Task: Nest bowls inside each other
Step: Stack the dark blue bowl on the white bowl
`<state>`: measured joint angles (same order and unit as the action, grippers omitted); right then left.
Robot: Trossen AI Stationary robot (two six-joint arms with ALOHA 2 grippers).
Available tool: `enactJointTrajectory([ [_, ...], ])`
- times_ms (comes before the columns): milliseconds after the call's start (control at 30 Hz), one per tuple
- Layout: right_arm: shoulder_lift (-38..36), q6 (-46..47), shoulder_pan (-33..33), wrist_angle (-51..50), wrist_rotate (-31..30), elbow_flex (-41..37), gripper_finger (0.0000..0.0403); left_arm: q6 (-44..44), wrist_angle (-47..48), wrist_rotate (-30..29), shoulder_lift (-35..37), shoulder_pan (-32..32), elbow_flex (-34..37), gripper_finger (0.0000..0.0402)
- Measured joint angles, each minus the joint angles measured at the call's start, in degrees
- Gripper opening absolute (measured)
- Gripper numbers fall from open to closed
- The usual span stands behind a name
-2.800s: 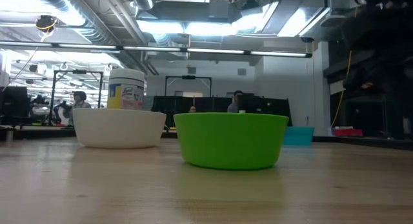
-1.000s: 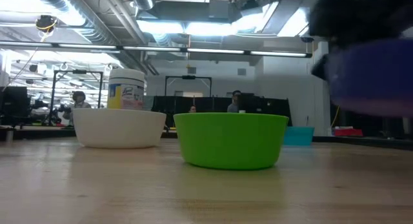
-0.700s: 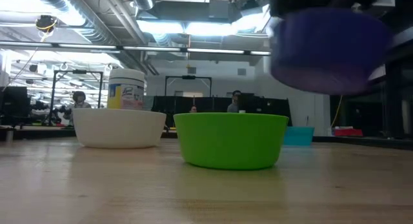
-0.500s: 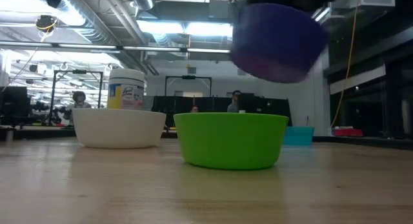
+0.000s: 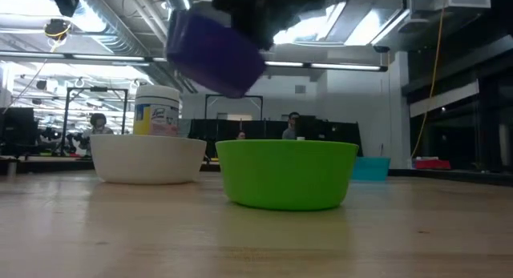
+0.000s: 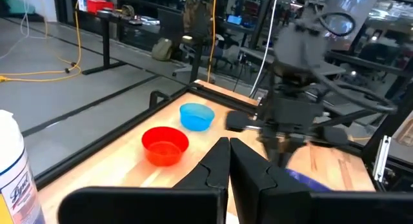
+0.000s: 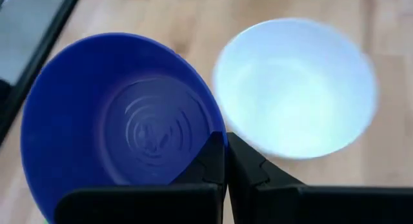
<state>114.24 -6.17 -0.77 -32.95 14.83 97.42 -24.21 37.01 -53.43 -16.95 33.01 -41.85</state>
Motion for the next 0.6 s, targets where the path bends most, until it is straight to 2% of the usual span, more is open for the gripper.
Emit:
enactJointTrajectory([
  [233,5.3,-1.6,-3.2,-1.3,0.9,9.0,0.0001,0.5,0.0,0.5,0.0,0.0,0.0,0.0004],
  [600,8.2,-1.7,-5.6,2.1,0.8,10.8,0.0001,3.1,-3.2,1.0,0.0,0.0,0.0,0.0005],
])
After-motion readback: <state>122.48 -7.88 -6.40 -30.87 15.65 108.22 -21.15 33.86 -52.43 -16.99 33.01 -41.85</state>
